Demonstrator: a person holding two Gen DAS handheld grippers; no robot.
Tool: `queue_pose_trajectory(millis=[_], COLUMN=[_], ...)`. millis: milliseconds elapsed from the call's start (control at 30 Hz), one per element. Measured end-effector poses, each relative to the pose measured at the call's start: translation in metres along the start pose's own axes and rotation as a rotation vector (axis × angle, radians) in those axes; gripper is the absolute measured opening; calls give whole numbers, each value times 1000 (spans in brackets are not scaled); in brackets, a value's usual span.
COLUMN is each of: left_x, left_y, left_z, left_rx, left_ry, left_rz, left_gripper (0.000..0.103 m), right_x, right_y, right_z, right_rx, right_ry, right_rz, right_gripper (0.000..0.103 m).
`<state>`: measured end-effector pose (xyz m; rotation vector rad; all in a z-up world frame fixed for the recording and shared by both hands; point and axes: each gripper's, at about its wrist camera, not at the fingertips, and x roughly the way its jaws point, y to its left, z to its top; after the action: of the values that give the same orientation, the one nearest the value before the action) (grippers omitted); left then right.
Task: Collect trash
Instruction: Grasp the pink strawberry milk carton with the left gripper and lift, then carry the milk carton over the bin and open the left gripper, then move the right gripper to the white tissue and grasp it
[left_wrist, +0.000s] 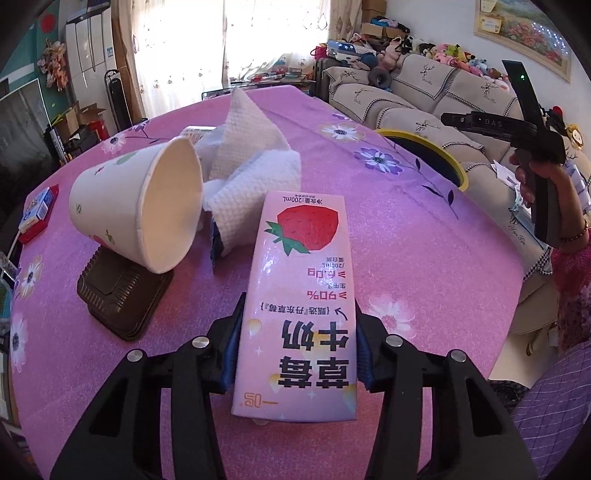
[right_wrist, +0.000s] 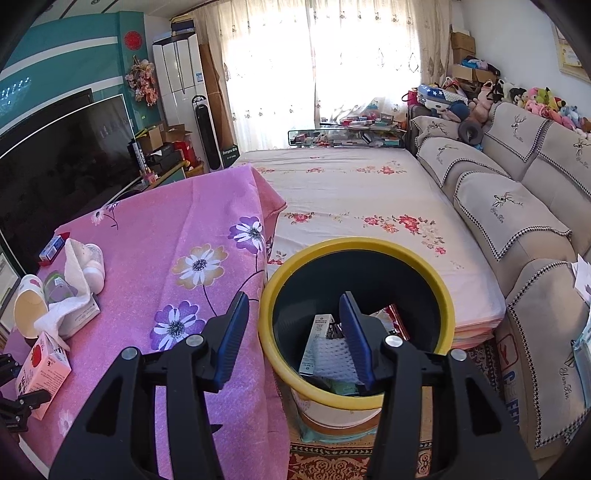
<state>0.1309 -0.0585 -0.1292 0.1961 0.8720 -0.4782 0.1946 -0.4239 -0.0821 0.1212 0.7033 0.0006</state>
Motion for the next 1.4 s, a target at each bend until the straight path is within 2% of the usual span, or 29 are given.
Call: queue_pose_trajectory(millis=[233, 400, 700, 1000, 1033, 1067, 1100, 1200, 1267, 1400], left_x=[-10, 6, 80, 172, 182, 191, 197, 203, 192, 136], left_y=[-28, -55, -134, -198, -201, -203, -203, -195, -185, -163], left_z=[22, 63, 167, 247, 252, 258, 262, 265, 259, 233], left_rx=[15, 40, 106, 166, 164, 154, 138, 84, 47, 13], left_ry=[-26, -30, -15, -5, 3, 10, 8, 8, -6, -103], left_rz=[-34, -85, -215, -191, -193, -195, -186, -187, -200, -163], left_gripper=[49, 49, 49, 51, 56, 73, 81, 81, 81, 83], right_x=[-19, -38, -62, -60, -60, -59, -57, -56, -55, -51], right_y=[-19, -42, -104, -150, -151, -152, -151, -147, -142, -129], right_z=[-5, -14, -39, -62, -64, -64, -65, -65, -64, -64], right_rx=[38, 75, 179, 270, 275, 278, 278, 271, 262, 248], right_ry=[-32, -64, -80, -36, -35, -32, -29, -25, -21, -15], right_rz=[-31, -85, -164, -219, -220, -219, -215, -206, -199, -175], right_gripper=[49, 49, 50, 52, 53, 54, 54, 54, 54, 54])
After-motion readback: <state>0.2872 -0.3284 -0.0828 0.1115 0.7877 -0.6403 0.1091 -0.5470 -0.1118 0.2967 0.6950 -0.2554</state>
